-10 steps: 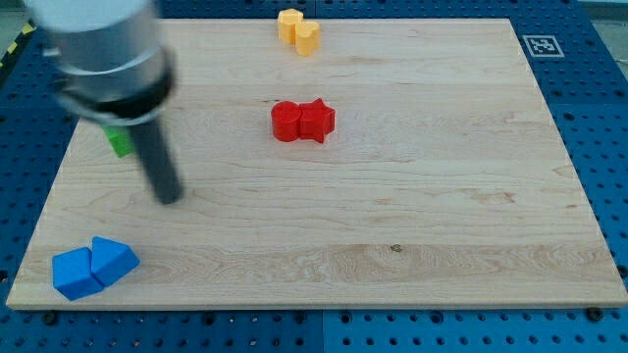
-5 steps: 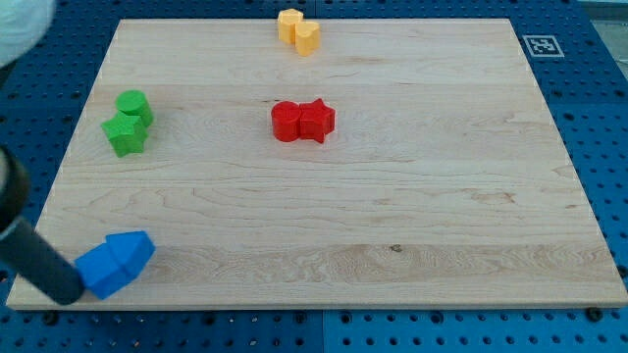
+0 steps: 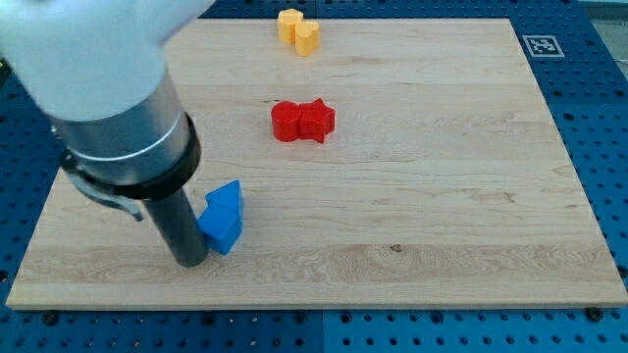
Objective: Place the blue blocks close to the red blocks
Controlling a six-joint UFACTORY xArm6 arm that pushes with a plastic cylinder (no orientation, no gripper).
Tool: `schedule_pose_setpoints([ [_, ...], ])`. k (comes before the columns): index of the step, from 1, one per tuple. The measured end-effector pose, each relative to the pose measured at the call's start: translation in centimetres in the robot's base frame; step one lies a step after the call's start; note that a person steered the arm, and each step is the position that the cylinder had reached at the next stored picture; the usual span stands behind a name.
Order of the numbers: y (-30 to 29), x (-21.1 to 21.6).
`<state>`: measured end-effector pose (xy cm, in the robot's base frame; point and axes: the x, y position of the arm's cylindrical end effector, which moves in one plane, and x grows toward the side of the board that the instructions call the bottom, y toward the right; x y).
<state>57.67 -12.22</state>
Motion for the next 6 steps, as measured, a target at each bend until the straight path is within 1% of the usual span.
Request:
schedule_pose_setpoints([
  [1, 1.8, -0.7],
  [2, 2.1, -2.4],
  [3, 3.9, -4.3],
  [4, 7.6, -5.0],
  [5, 9.9, -5.5],
  [6, 10.2, -7.3],
])
